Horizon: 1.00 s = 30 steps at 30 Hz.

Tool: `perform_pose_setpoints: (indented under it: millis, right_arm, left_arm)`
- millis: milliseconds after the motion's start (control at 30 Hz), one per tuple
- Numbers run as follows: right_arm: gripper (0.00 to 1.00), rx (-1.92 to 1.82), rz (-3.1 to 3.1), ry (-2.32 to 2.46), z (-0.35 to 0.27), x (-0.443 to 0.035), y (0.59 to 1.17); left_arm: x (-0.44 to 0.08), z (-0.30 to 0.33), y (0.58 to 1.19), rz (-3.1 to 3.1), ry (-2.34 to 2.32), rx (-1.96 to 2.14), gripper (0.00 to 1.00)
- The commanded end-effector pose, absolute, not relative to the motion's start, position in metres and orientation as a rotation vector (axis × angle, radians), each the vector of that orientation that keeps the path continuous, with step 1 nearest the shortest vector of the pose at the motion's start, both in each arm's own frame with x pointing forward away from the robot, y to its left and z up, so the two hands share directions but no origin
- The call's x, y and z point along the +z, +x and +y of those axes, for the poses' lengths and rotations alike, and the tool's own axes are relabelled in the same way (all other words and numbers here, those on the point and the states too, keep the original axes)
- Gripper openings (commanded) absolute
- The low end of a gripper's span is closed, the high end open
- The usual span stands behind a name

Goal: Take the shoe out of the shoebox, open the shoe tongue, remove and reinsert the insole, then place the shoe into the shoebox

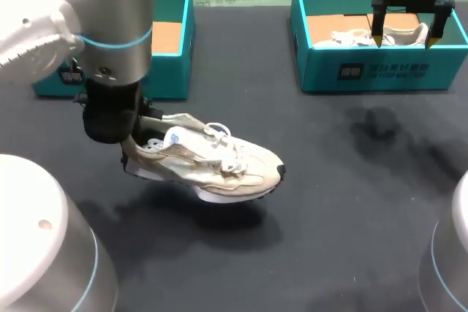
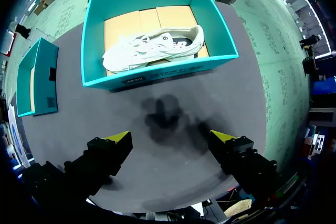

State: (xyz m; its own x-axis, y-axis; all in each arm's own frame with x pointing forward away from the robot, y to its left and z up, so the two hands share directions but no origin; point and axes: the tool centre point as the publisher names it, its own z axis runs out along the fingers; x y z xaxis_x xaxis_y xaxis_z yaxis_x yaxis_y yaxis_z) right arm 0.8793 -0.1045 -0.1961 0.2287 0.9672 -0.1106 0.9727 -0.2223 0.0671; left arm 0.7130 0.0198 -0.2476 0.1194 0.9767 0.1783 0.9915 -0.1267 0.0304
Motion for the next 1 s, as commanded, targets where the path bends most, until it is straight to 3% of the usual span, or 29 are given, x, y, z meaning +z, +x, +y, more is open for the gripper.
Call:
perform_pose_setpoints:
  millis: [33, 1000]
  right_arm:
    - [1.00, -0.067, 1.877, 2.365, -0.105, -0.197, 0.879]
    - [1.00, -0.067, 1.877, 2.365, -0.105, -0.197, 0.879]
  left_arm:
    - [-0.267, 0.006, 0.712, -2.007, -2.263, -0.252, 0.00]
    - [-0.345, -0.050, 0.694, -2.029, -2.125, -0.335, 0.00]
